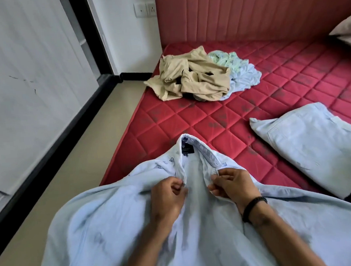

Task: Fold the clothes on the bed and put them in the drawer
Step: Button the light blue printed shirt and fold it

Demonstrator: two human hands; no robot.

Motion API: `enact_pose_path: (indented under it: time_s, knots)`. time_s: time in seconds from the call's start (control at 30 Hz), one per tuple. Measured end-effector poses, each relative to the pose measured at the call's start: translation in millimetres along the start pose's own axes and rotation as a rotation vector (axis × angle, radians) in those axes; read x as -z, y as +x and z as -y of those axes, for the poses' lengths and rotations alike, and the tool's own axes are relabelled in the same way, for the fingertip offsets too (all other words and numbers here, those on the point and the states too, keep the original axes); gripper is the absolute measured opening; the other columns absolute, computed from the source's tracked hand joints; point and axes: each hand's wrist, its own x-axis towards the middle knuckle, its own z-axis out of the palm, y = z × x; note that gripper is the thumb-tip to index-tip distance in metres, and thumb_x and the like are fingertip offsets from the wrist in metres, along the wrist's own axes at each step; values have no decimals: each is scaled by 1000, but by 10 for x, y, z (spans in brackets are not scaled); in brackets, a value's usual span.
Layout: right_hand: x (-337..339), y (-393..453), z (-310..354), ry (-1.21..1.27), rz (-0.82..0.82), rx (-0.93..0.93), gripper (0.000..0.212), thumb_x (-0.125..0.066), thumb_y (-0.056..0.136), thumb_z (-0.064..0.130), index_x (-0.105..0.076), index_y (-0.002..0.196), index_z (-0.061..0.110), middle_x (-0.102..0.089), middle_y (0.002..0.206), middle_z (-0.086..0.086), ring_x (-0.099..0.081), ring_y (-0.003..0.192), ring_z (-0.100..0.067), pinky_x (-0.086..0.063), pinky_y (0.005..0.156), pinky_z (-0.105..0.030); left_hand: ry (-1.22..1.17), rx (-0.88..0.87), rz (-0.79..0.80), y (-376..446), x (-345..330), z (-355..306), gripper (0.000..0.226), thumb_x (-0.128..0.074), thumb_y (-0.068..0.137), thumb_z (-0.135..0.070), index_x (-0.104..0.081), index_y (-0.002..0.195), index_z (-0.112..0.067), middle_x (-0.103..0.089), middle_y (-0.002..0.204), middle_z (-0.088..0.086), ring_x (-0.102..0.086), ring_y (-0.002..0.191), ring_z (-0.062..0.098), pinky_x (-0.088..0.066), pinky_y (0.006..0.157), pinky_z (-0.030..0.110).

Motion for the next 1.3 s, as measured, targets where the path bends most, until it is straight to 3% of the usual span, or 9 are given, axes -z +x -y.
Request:
enact_pose_path:
  time_s: [0.13, 0.23, 0.37, 0.57, 0.7, 0.77, 0.9, 1.07, 1.3]
  knots:
    - [-18, 77, 34, -59, 28, 11, 15, -70, 93, -3, -63, 79, 0, -62, 64, -18, -58, 40, -11, -52, 44, -20, 124, -46, 125, 138, 32, 141, 6, -82, 84, -25, -83, 88, -20, -77, 76, -12, -68, 68, -6, -54, 67, 17]
    - [-21, 131, 47, 166, 154, -95, 11, -66, 95, -2, -61, 85, -1, -69, 67, -17, -69, 55, -16, -60, 57, -22, 208, -85, 227, 216, 84, 163, 9, -85, 81, -18, -80, 88, -22, -75, 74, -13, -66, 67, -6, -48, 63, 9]
    - [43, 130, 140, 202, 242, -128, 4, -65, 96, -1, -61, 96, 0, -66, 66, -14, -62, 48, -10, -50, 45, -16, 346, -125, 208, 205, 39, 121, 16, -86, 77, -23, -70, 80, -24, -66, 69, -15, -61, 64, 0, -54, 63, 26]
    - [-2, 80, 128, -62, 141, -36, 8, -69, 94, -1, -64, 100, 1, -55, 70, -15, -44, 38, -6, -37, 35, -15, 264, -95, 98, 162, 70, 9, 11, -81, 77, -22, -72, 72, -21, -67, 61, -14, -64, 57, 2, -57, 60, 28]
    - [-96, 43, 64, -138, -24, 125, 31, -77, 92, 30, -62, 79, 6, -51, 53, -5, -38, 36, -10, -33, 37, -17, 173, -46, -3, 84, 112, -93, 11, -82, 77, -23, -73, 72, -20, -69, 61, -14, -65, 57, 2, -57, 60, 29]
    - [-115, 43, 31, -109, -120, 184, 32, -72, 95, 35, -62, 83, 7, -54, 50, -2, -42, 36, -10, -33, 37, -19, 87, -23, -53, 11, 143, -189, 12, -84, 78, -23, -74, 72, -20, -69, 62, -14, -65, 58, 0, -58, 61, 28]
    - [-93, 29, -6, 8, -142, 171, 11, -62, 101, 19, -55, 94, 15, -59, 56, -6, -48, 39, -11, -36, 37, -19, -55, -27, -181, -159, 192, -426, 10, -83, 79, -20, -74, 73, -19, -71, 65, -15, -68, 62, 0, -58, 64, 26]
    - [-113, -48, -103, -21, 3, 107, 25, -61, 102, 10, -57, 78, 6, -52, 57, -10, -46, 44, -14, -41, 43, -21, -148, 4, -254, -202, 146, -523, 9, -83, 78, -19, -75, 74, -19, -72, 66, -14, -69, 63, -1, -58, 65, 26]
    - [-144, -34, -272, -44, 43, 42, 19, -69, 96, 3, -64, 79, -4, -69, 66, -16, -65, 55, -19, -58, 70, -36, -197, 54, -203, -158, -11, -300, 9, -86, 77, -15, -79, 80, -19, -74, 69, -14, -70, 65, -1, -60, 65, 30]
